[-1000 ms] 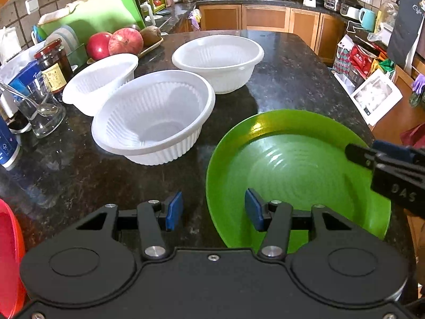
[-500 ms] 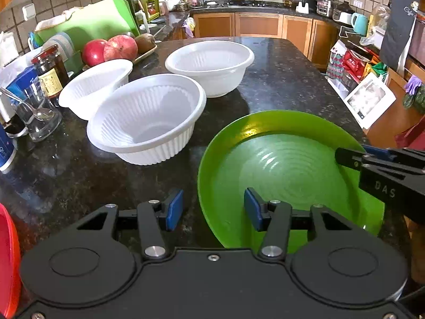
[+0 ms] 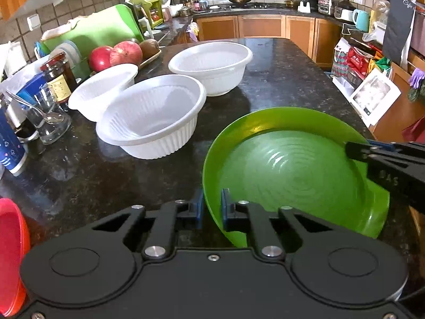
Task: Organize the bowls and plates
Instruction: 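Move the left gripper to the green plate rim and close on it, then carry the green plate with the left gripper over the red plate stack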
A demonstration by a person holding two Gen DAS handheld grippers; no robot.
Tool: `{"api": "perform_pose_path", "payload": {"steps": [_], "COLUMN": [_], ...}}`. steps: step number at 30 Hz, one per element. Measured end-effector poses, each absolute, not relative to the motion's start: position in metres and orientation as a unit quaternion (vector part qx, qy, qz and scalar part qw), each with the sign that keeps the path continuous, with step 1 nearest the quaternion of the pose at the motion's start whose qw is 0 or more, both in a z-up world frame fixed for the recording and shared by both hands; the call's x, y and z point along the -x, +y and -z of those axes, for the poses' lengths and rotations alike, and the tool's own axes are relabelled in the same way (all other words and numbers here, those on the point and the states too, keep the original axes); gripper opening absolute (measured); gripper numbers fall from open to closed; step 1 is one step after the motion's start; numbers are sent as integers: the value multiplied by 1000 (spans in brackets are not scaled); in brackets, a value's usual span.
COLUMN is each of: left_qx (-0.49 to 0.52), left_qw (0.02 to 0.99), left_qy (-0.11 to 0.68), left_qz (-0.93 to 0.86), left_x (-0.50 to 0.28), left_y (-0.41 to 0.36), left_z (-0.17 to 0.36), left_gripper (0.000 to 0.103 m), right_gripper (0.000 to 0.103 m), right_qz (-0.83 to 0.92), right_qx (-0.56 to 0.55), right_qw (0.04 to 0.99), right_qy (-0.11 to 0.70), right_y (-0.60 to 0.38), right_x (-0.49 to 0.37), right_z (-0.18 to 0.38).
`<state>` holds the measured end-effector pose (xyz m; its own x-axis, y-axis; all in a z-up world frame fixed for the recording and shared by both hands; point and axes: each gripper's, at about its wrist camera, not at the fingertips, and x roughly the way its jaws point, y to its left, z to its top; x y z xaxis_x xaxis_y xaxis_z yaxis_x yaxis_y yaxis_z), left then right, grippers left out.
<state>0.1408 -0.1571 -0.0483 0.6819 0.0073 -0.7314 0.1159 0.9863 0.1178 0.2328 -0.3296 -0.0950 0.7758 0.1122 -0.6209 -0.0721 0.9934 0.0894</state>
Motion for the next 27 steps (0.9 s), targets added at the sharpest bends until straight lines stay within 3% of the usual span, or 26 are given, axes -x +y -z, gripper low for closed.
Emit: {"api": "perform_pose_path", "payload": {"steps": [27], "left_qx": [-60], "left_qw": [924], "left_qy": [374], "left_qz": [60], "left_x": [-97], "left_y": [-106], "left_z": [27], "left_gripper": [14], "right_gripper": [11], "right_qz": [-20], "right_qx": [-28], "right_qw": [954], "right_qy": [299], "right_y": [-278], "right_x": [-169], "right_z": [65]}}
